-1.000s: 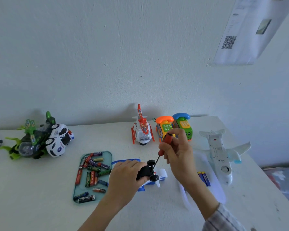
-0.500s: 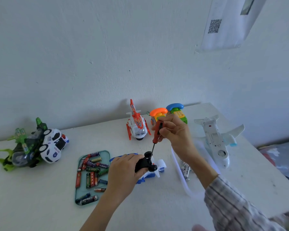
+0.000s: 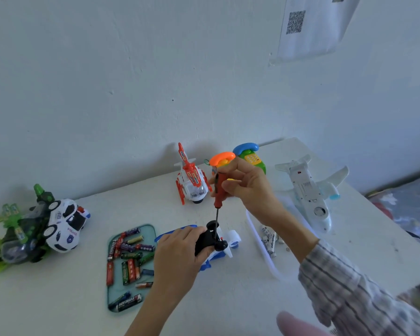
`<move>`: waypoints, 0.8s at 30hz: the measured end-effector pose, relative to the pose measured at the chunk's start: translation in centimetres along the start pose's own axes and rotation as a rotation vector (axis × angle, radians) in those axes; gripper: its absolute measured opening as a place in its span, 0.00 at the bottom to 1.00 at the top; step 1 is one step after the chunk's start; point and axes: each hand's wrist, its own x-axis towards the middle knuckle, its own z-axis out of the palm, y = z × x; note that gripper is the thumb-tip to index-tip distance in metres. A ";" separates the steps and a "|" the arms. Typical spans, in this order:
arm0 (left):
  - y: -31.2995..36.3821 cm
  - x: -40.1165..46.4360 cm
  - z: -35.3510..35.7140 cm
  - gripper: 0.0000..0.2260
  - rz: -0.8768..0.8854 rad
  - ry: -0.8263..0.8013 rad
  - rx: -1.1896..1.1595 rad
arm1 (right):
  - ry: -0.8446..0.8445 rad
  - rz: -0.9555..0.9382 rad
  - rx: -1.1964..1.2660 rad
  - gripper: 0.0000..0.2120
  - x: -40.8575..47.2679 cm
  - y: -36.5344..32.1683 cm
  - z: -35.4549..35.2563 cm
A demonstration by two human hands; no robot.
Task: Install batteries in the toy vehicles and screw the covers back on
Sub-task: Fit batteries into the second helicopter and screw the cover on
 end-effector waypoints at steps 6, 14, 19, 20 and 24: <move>0.0 0.0 -0.1 0.19 0.029 0.004 0.012 | 0.058 -0.040 -0.039 0.07 0.4 0.5 0.8; -0.3 0.5 -0.1 0.16 0.044 0.016 -0.009 | 0.033 -0.010 -0.023 0.10 0.7 0.1 1.2; -0.1 0.3 -0.5 0.18 0.020 -0.016 -0.038 | -0.023 0.028 0.038 0.11 0.7 0.0 1.7; -0.1 0.4 -0.5 0.18 0.015 -0.025 -0.040 | -0.052 0.035 0.048 0.11 0.6 -0.1 1.8; -0.5 1.3 -0.4 0.15 -0.001 -0.080 -0.032 | -0.021 -0.038 -0.027 0.11 0.0 -0.3 2.9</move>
